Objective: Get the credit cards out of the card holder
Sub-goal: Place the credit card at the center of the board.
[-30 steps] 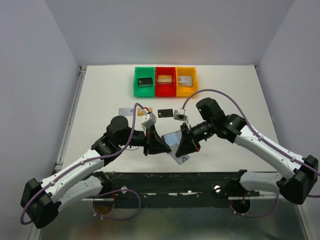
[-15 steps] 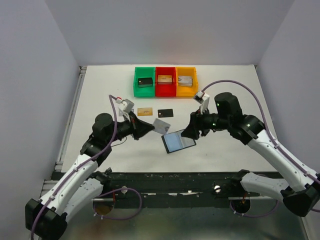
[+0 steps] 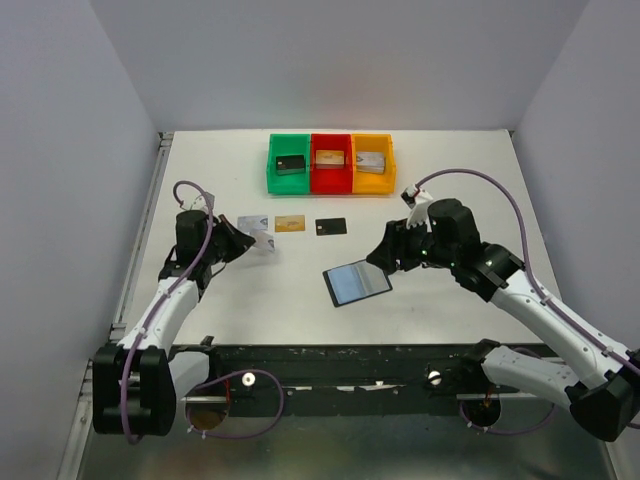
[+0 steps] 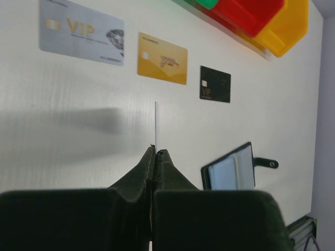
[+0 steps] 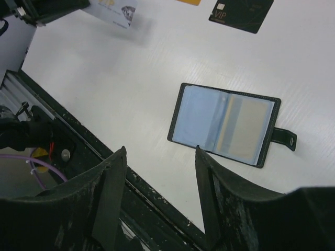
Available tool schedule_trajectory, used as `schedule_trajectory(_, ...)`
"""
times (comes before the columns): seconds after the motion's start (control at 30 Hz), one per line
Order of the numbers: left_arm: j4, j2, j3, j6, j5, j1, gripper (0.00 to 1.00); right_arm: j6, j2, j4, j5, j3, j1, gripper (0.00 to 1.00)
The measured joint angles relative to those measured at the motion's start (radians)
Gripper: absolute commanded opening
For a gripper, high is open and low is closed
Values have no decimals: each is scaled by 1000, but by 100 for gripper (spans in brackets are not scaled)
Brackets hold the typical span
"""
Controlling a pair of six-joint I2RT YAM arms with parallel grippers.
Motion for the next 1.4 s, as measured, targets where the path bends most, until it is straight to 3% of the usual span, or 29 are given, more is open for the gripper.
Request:
schedule_trajectory(0.3, 146, 271, 15, -9, 84, 198, 0, 54, 61, 97, -93, -60, 0, 60)
schedule_trajectory(0.77, 278, 396, 15, -31, 191, 211, 0, 62, 98, 153, -146, -63, 0, 60)
schedule_trajectory(0.93, 268, 434, 34, -26, 204, 211, 18, 61, 105, 154, -148, -64, 0, 60)
schedule_trajectory(1.13, 217, 436, 60, -8, 198, 212, 23, 61, 113, 154, -148, -64, 0, 60)
schedule_trajectory(1.4, 155, 436, 65, 20, 182, 217, 41, 61, 127, 154, -148, -64, 0, 60)
